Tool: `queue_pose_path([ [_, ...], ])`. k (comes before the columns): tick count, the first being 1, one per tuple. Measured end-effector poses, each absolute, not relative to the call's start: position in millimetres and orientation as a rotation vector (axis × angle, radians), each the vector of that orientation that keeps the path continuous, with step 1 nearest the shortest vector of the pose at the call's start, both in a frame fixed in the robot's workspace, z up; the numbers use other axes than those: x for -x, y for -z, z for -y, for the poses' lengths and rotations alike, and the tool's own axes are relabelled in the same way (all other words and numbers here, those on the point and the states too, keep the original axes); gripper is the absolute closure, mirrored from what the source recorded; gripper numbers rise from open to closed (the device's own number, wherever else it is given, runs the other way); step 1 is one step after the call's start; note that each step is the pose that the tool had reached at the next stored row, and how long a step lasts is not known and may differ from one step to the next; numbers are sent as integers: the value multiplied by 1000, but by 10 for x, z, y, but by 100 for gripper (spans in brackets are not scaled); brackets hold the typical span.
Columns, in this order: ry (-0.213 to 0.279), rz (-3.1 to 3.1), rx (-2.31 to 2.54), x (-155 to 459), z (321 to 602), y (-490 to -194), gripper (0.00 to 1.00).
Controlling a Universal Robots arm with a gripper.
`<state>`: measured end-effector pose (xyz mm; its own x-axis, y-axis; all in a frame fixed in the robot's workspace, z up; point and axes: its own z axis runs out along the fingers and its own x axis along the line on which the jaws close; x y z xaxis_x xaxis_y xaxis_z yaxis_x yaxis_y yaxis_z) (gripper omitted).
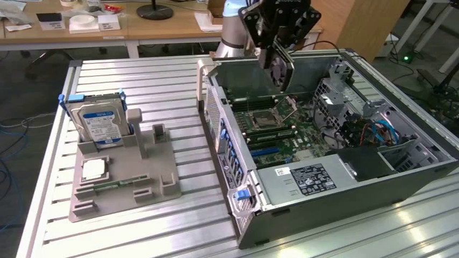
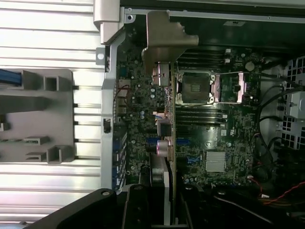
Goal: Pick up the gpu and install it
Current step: 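Pick up the gpu and move the gpu toward the slot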
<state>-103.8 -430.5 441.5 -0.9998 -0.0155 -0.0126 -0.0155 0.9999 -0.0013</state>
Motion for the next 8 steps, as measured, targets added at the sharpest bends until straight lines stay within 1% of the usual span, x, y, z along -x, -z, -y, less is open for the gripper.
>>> queue_pose_path([
  [2,2,-3132,24,971,4304,-4412,72],
  [5,2,-3144,18,651,4305,-4396,72],
  [8,2,-3144,-11,604,4301,-4386,72],
])
